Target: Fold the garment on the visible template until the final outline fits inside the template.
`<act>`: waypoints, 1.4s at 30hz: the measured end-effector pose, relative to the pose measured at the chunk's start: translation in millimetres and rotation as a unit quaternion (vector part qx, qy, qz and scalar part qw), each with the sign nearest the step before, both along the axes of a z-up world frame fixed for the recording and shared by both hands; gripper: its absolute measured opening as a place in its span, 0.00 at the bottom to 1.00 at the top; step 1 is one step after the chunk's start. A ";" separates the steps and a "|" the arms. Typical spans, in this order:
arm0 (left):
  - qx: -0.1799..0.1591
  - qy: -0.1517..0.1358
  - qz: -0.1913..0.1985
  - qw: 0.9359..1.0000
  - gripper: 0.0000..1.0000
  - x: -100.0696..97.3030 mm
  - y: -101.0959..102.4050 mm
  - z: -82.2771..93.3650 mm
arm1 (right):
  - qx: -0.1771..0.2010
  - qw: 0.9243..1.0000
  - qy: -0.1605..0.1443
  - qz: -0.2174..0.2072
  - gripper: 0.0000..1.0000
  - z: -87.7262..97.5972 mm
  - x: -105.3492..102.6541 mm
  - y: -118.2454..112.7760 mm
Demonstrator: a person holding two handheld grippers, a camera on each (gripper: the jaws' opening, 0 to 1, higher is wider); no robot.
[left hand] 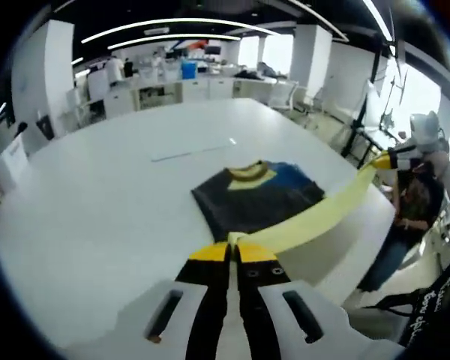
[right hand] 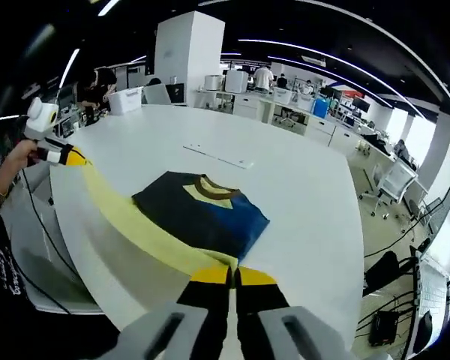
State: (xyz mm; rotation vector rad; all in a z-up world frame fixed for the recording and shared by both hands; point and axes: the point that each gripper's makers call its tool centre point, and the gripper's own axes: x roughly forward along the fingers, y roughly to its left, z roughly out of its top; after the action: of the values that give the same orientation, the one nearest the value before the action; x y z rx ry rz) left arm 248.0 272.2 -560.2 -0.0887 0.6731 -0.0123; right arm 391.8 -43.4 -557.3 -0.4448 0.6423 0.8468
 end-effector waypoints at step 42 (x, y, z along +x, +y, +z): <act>-0.033 -0.081 0.083 0.993 0.00 142.8 63.3 9.7 | 0.075 0.993 -0.022 -0.094 0.00 -7.8 142.3 61.5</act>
State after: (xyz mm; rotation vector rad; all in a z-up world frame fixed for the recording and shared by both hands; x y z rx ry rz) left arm 390.8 335.4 -550.5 -0.2057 0.5007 0.1178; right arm 534.1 18.1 -565.0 -0.2626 0.5659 0.6984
